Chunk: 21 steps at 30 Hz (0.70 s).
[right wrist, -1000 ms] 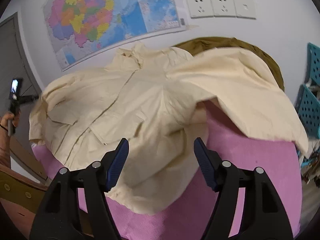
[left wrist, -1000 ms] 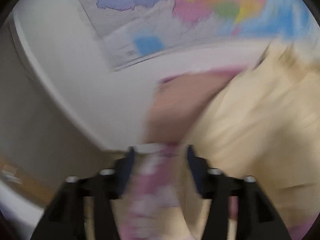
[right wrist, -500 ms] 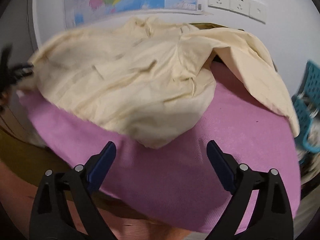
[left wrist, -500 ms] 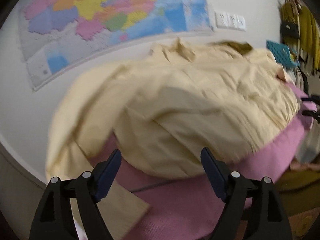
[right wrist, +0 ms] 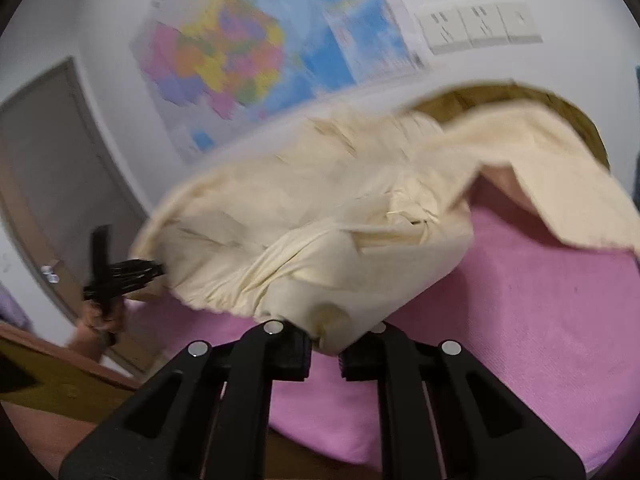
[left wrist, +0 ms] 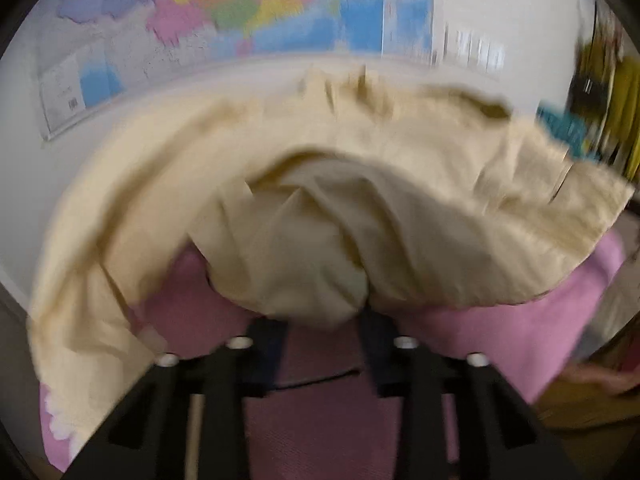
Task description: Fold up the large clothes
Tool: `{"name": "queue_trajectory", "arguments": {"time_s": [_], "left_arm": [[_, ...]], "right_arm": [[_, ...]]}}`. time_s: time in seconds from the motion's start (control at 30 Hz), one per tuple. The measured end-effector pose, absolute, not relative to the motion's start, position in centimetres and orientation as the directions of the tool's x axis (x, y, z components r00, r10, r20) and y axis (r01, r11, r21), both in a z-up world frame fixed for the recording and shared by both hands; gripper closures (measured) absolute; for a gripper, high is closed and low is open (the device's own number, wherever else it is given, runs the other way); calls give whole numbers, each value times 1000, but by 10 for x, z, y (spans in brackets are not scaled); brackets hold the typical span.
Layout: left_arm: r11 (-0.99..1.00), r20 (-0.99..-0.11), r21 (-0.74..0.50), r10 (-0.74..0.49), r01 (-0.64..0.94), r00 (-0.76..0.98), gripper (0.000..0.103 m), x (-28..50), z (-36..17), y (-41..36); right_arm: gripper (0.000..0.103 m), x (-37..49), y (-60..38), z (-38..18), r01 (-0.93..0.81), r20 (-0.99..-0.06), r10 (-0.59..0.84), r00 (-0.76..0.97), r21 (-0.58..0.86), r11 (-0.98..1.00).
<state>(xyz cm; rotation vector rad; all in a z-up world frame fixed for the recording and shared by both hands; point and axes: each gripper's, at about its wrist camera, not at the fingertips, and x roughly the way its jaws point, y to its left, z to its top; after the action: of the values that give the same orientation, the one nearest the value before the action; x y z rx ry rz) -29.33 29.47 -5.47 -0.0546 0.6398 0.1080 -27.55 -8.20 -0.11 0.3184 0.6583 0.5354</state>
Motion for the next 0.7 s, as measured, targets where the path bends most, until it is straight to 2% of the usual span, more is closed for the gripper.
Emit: {"name": "queue_trajectory", "arguments": {"time_s": [0.03,0.13,0.23,0.27,0.3,0.33,0.4,0.43,0.47,0.5,0.53,0.57,0.67,0.7], "left_arm": [[991,-577,-19,97,-133,811,94,-299,-43,296],[995,-537,-62,34,-80,843,94,-319,-13,298],[999,-580,27,46,-37,813,88,-315,-21,282],[999,-616,43,33,-9,787,85,-310,-31,276],[999,-650,37,3,27,760,82,-306,-41,272],[998,-674,50,-2,48,739,82,-304,-50,269],[993,-684,102,30,55,729,79,-305,-61,264],[991,-683,123,43,56,729,76,-306,-64,263],[987,-677,150,67,48,733,63,-306,-65,263],[982,-666,186,97,39,740,39,-307,-67,261],[974,-645,224,135,18,752,28,-309,-71,259],[970,-634,245,162,-2,756,24,-307,-74,257],[977,-640,212,163,-31,751,25,-295,-83,260],[976,-632,211,178,-53,754,30,-294,-86,263]], "right_arm": [[95,-281,-84,9,-379,-483,568,667,437,816],[95,-297,-96,31,-384,-476,557,680,416,824],[92,-295,-102,9,-326,-600,505,620,389,862],[89,-291,-101,-5,-284,-675,438,594,334,899],[84,-286,-100,-18,-253,-734,392,555,300,920],[73,-284,-96,-37,-242,-807,335,487,244,939],[57,-284,-91,-50,-241,-860,266,435,174,955],[58,-286,-90,-48,-258,-860,274,430,174,950],[56,-288,-91,-39,-285,-849,294,440,178,942],[50,-291,-92,-30,-302,-838,302,455,174,937],[38,-295,-94,-15,-338,-822,317,473,163,927],[34,-300,-94,-6,-375,-810,337,479,158,913],[32,-307,-96,21,-454,-758,382,528,127,882],[32,-309,-95,31,-488,-721,431,542,148,860]]}}
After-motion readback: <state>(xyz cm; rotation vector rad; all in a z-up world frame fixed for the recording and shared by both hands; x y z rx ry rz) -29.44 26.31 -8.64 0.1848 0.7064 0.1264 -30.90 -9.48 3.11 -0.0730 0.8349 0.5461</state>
